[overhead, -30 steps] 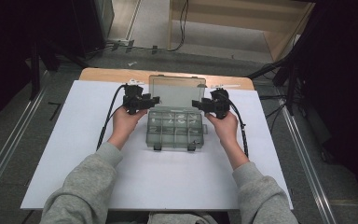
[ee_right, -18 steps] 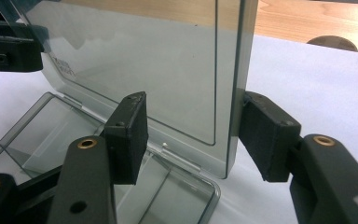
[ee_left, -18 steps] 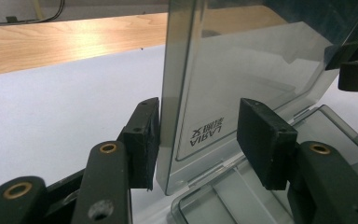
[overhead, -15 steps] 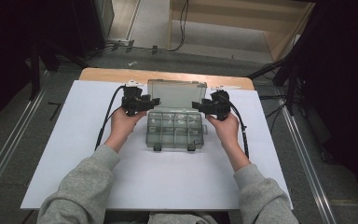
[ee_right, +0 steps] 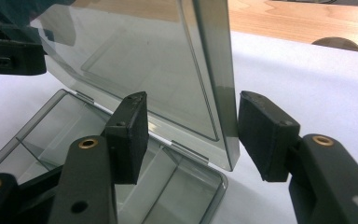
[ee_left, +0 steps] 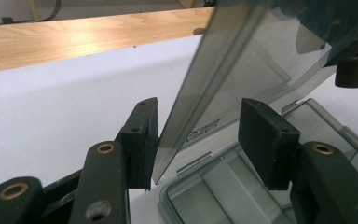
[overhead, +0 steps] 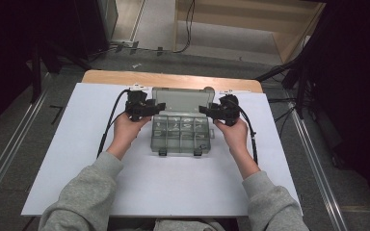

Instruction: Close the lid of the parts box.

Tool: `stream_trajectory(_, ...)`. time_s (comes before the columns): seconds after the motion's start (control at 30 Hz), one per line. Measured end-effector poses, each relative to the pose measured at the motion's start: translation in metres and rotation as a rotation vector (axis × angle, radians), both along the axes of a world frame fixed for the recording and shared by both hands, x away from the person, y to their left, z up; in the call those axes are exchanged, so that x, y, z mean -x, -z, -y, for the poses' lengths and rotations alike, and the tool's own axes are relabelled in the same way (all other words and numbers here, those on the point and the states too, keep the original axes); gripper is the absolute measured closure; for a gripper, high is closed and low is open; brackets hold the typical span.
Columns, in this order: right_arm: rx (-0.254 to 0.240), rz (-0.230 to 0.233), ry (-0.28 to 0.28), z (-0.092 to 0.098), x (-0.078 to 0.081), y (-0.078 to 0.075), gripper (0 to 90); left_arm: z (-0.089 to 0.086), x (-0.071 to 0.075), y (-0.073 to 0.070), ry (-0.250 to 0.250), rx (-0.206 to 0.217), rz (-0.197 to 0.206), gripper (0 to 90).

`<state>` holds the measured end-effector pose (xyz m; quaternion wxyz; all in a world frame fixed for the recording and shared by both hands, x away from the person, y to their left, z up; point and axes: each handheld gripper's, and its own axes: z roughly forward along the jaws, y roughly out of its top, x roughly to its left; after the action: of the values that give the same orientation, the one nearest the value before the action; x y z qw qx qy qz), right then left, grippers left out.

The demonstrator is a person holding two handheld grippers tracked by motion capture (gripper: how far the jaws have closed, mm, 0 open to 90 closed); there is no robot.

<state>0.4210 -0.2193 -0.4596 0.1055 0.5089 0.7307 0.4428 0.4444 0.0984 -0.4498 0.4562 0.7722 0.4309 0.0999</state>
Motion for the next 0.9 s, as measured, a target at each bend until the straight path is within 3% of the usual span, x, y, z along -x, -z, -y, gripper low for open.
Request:
stream_trajectory(0.5, -0.001, 0.019, -0.007, -0.0003, 0.0078, -0.0006, 42.0, -0.0012, 0.0057, -0.0021, 0.036, -0.017, 0.001, 47.2)
stream_trajectory(0.9, -0.002, 0.023, -0.012, -0.0016, 0.0101, -0.0014, 40.6, -0.0014, 0.0080, -0.0020, 0.036, -0.012, -0.013, 43.6)
